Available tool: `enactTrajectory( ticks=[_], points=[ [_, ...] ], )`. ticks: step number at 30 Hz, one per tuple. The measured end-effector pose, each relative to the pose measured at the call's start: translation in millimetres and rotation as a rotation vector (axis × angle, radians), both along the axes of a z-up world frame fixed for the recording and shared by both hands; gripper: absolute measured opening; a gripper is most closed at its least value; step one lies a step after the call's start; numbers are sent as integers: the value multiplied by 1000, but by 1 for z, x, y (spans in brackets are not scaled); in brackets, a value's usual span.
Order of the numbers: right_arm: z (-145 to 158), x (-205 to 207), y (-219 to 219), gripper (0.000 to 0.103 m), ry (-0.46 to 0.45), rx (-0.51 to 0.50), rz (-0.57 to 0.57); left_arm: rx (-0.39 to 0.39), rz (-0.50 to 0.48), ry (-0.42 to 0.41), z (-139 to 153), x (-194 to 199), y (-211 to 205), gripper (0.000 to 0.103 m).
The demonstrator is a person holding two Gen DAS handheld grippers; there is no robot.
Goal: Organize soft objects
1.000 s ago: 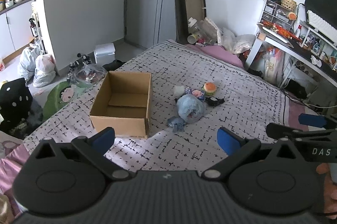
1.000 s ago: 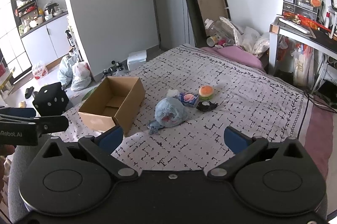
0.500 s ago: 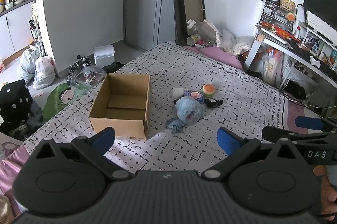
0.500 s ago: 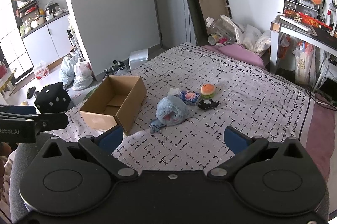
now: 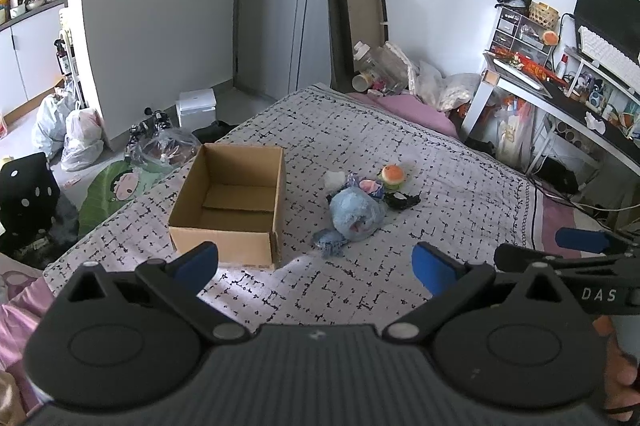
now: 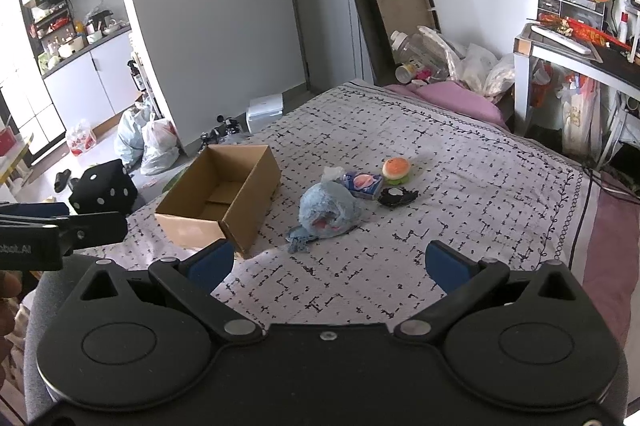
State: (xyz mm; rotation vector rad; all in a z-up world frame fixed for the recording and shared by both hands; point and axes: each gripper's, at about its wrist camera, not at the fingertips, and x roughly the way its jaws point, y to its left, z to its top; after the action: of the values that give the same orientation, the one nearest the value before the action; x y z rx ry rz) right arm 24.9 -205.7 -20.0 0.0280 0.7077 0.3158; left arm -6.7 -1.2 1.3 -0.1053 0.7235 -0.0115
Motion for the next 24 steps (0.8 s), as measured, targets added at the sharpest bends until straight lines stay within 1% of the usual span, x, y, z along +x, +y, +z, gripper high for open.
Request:
enactTrajectory(
  ticks=[15,24],
  points=[
    [0,0,1,103,-7,-6,-18,-3,-16,-5,-1,0,-3,102],
    [-8,8,9,103,0,-2,-11,-10,-26,-11,-6,7,-3,102]
  ],
)
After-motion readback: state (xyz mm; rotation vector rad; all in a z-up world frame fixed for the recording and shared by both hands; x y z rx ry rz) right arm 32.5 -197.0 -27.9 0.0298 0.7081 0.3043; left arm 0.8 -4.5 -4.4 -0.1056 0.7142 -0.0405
